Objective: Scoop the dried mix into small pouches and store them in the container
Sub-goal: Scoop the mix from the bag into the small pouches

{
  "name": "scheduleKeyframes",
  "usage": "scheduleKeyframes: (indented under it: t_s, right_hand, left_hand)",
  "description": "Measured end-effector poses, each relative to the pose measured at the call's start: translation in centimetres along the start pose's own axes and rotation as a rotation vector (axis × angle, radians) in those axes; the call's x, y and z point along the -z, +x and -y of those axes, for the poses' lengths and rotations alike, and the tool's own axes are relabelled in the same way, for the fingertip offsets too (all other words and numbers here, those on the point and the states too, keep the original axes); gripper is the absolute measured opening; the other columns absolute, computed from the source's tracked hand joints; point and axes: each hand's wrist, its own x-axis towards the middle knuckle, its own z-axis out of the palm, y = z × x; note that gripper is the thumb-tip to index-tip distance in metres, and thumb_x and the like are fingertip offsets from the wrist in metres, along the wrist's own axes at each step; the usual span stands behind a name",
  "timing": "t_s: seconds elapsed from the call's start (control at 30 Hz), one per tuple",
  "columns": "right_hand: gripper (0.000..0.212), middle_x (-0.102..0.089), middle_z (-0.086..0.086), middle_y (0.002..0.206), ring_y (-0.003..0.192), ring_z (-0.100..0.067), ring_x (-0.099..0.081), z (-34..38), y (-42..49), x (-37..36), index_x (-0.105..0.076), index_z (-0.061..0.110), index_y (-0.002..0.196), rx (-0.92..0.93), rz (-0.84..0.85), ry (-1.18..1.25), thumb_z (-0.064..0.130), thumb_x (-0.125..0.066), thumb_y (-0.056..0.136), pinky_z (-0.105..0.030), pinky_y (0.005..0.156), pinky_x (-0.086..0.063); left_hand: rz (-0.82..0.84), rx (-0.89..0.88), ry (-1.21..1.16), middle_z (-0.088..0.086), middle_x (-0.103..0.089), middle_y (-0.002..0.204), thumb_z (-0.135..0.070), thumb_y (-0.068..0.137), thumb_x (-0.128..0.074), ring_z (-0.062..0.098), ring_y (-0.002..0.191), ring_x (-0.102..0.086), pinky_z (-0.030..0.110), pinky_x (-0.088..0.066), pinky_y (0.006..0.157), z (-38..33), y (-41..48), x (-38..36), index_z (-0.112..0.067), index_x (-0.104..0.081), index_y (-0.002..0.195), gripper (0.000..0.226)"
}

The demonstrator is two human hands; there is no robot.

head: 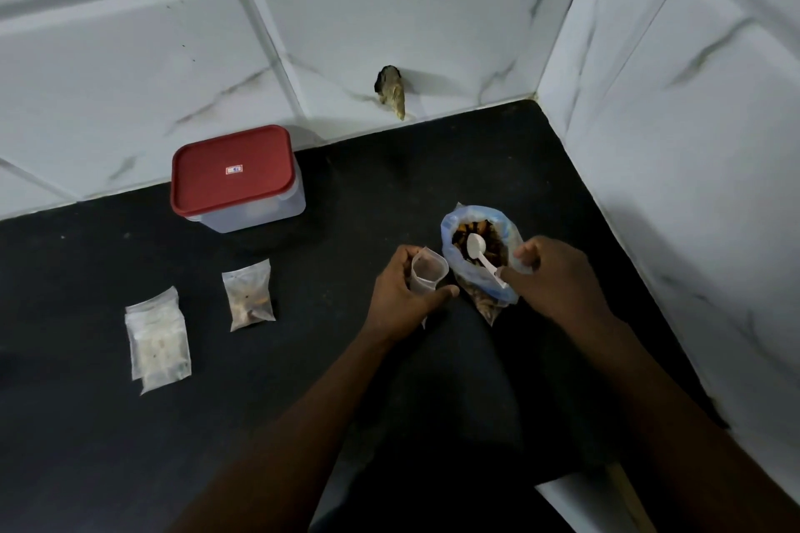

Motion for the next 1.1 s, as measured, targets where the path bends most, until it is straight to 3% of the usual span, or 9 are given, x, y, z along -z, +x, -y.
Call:
scheduleKeyframes:
  t_s: [0.2,0.37,0.5,0.67,0.8,0.93,1.1]
  right_hand:
    - [0.027,-0.055,0.009,0.094,0.081,-0.004,-0.056,0.2,-0.9,-0.2,-0.067,0.032,0.090,0.072,0.034,-0.133,0.049,-0.082,0.076,-0.026,0.066,-0.049]
    - [0.009,-0.069,0.011,0.083,0.074,-0.003,-0.063,0.1,-1.0,0.5,-0.072,0.027,0.091,0.146,-0.083,-0.010,0.033,-0.076,0.087,-0.028,0.065,-0.055]
    - [0.007,-0.071,0.006,0.085,0.078,-0.006,-0.067,-0.7,-0.3,2.0,-0.074,0.016,0.098,0.299,-0.160,0.112,0.020,-0.071,0.092,-0.028,0.072,-0.057]
    - [0.010,-0.074,-0.004,0.092,0.082,-0.012,-0.068,-1.3,0.8,3.2,-0.076,0.008,0.100,0.406,-0.199,0.074,0.012,-0.072,0.092,-0.030,0.078,-0.058]
    - [0.011,-0.073,-0.005,0.092,0.085,-0.017,-0.067,-1.3,1.1,2.9,-0.076,0.008,0.101,0.453,-0.133,-0.025,0.011,-0.070,0.092,-0.038,0.080,-0.058]
    - [0.014,-0.074,-0.006,0.095,0.087,-0.016,-0.066,-0.9,0.7,2.1,-0.076,0.008,0.103,0.432,-0.088,-0.070,0.010,-0.072,0.091,-0.030,0.081,-0.053]
    - [0.012,-0.077,0.002,0.091,0.079,0.004,-0.064,-1.1,1.3,3.2,-0.079,0.014,0.101,0.298,0.034,0.025,0.012,-0.074,0.090,-0.003,0.070,-0.043]
  left_hand:
    - [0.009,0.037,0.005,-0.011,-0.063,0.121,-0.024,0.075,-0.090,0.002,0.111,-0.062,0.022,-0.054,0.087,0.1,0.2,-1.0,-0.029,-0.055,0.120,0.057]
    - [0.034,0.033,0.026,-0.011,-0.065,0.117,-0.024,0.075,-0.090,-0.001,0.106,-0.064,0.022,-0.055,0.087,0.2,0.3,-1.2,-0.030,-0.057,0.118,0.055]
    - [0.078,0.025,0.087,-0.010,-0.067,0.112,-0.024,0.076,-0.089,-0.005,0.102,-0.064,0.022,-0.055,0.084,0.4,0.3,-0.9,-0.030,-0.059,0.113,0.048]
    - [0.139,0.030,0.156,-0.012,-0.065,0.108,-0.023,0.077,-0.089,-0.010,0.098,-0.062,0.012,-0.050,0.074,0.5,0.3,-0.9,-0.031,-0.058,0.109,0.045]
    - [0.174,0.030,0.176,-0.012,-0.064,0.112,-0.025,0.077,-0.089,-0.001,0.103,-0.063,0.016,-0.051,0.079,0.6,0.4,-0.9,-0.030,-0.058,0.113,0.048]
    - [0.200,0.027,0.188,-0.012,-0.063,0.115,-0.025,0.077,-0.088,0.002,0.106,-0.063,0.018,-0.052,0.082,0.8,0.5,-0.9,-0.029,-0.057,0.116,0.050]
    - [0.200,0.027,0.203,-0.013,-0.063,0.114,-0.025,0.076,-0.089,0.000,0.106,-0.062,0.017,-0.050,0.084,1.1,0.7,-0.9,-0.029,-0.057,0.117,0.052]
